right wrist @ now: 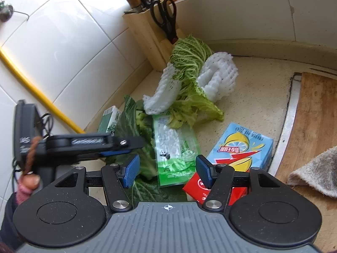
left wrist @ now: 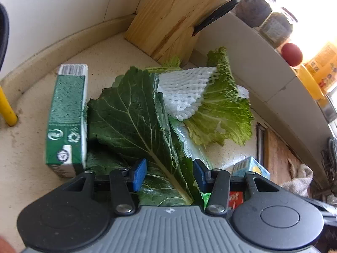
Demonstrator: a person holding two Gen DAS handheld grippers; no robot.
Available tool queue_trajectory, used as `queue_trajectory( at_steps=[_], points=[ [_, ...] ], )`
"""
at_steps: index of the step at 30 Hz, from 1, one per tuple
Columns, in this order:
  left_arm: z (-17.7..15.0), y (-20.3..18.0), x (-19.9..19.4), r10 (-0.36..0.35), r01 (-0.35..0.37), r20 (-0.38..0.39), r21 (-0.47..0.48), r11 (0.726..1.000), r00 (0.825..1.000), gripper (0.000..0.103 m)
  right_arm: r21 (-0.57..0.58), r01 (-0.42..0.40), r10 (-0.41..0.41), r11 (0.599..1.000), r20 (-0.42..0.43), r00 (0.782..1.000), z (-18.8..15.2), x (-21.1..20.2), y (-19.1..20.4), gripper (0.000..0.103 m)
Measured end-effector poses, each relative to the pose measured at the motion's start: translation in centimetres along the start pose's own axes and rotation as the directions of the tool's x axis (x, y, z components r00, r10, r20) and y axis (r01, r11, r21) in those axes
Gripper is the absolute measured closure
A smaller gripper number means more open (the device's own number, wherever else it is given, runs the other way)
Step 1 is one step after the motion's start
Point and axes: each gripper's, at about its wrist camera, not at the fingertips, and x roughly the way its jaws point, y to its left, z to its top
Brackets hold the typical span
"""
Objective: Collect trash
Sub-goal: 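Move both open grippers back toward the remaining items on the counter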
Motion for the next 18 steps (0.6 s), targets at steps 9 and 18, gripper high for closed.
queue_trajectory(
  at_steps=[9, 18],
  points=[
    [0.5, -0.4, 1.5, 0.032, -0.032, 0.015, -0.024, 0.999, 0.999, 0.059, 0.011, -0.007, 0.007, 1.0, -0.005, 1.0, -0.5, -0.3, 0.0, 0.035],
    [3.2, -2.3, -0.2, 0.024, -0.033, 0.107, 0.08, 0.996, 0.994, 0.059, 0.025, 0.017, -0.017, 1.0, 0.017, 1.0, 0.3, -0.2, -0.2, 0.035]
  ],
)
